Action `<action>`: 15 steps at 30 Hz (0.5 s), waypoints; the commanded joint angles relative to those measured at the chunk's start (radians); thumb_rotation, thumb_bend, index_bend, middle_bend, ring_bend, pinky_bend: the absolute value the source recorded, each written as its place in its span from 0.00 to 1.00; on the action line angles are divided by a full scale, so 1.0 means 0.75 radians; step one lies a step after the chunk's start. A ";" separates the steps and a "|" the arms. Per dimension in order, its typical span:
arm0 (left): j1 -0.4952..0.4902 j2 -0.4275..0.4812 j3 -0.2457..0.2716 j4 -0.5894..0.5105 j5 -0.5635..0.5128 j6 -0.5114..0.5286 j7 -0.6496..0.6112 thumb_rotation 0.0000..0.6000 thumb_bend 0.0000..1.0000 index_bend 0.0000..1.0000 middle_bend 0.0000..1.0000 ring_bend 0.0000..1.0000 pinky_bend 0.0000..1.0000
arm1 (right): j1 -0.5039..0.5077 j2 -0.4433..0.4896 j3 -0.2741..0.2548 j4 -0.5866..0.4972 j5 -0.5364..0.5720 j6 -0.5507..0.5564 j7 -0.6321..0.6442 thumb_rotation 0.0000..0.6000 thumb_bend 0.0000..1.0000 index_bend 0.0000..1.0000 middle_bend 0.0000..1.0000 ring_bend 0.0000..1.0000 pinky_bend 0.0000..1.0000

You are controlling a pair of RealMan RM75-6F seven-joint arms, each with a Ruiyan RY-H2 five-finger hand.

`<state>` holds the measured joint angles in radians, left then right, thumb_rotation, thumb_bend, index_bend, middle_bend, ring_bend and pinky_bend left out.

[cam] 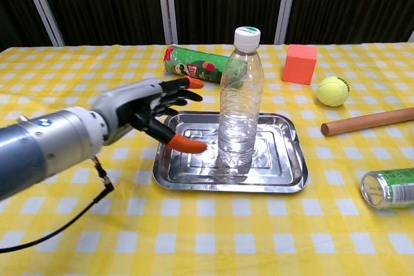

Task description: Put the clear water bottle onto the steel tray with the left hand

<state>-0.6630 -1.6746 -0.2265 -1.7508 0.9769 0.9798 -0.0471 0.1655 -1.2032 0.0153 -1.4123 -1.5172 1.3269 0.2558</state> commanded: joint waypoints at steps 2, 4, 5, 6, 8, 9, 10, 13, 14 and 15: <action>0.256 0.439 0.174 -0.256 0.295 0.155 -0.140 1.00 0.17 0.06 0.09 0.00 0.00 | -0.003 0.003 0.002 -0.013 -0.003 0.012 -0.011 1.00 0.05 0.04 0.00 0.00 0.00; 0.352 0.545 0.227 -0.226 0.451 0.301 -0.168 1.00 0.19 0.08 0.10 0.00 0.00 | -0.005 0.005 0.004 -0.017 0.000 0.016 -0.017 1.00 0.05 0.04 0.00 0.00 0.00; 0.384 0.563 0.237 -0.199 0.490 0.360 -0.169 1.00 0.20 0.09 0.10 0.00 0.00 | -0.006 0.006 0.004 -0.018 0.000 0.018 -0.019 1.00 0.05 0.04 0.00 0.00 0.00; 0.429 0.584 0.248 -0.152 0.532 0.445 -0.159 1.00 0.20 0.09 0.10 0.00 0.00 | -0.006 0.006 0.005 -0.019 -0.001 0.021 -0.022 1.00 0.05 0.04 0.00 0.00 0.00; 0.515 0.601 0.249 -0.038 0.568 0.609 -0.136 1.00 0.21 0.09 0.10 0.00 0.00 | -0.007 0.006 0.006 -0.021 -0.005 0.029 -0.026 1.00 0.05 0.04 0.00 0.00 0.00; 0.542 0.605 0.243 0.001 0.562 0.655 -0.138 1.00 0.22 0.10 0.10 0.00 0.00 | -0.008 0.005 0.006 -0.022 -0.007 0.032 -0.029 1.00 0.05 0.04 0.00 0.00 0.00; 0.574 0.603 0.233 0.050 0.543 0.703 -0.148 1.00 0.22 0.10 0.10 0.00 0.00 | -0.008 0.004 0.008 -0.021 -0.010 0.038 -0.036 1.00 0.05 0.04 0.00 0.00 0.00; 0.632 0.584 0.217 0.184 0.481 0.758 -0.135 1.00 0.23 0.10 0.10 0.00 0.00 | -0.007 -0.005 0.012 -0.010 -0.007 0.040 -0.063 1.00 0.05 0.04 0.00 0.00 0.00; 0.645 0.572 0.219 0.224 0.470 0.768 -0.103 1.00 0.23 0.11 0.10 0.00 0.00 | -0.006 -0.009 0.013 -0.007 -0.006 0.040 -0.072 1.00 0.05 0.04 0.00 0.00 0.00; 0.653 0.559 0.221 0.260 0.466 0.776 -0.071 1.00 0.23 0.11 0.10 0.00 0.00 | -0.005 -0.012 0.015 -0.004 -0.003 0.040 -0.080 1.00 0.05 0.04 0.00 0.00 0.00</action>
<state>-0.2418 -1.2579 -0.0731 -1.6592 1.3425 1.5152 -0.1394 0.1609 -1.2089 0.0247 -1.4184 -1.5216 1.3567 0.2011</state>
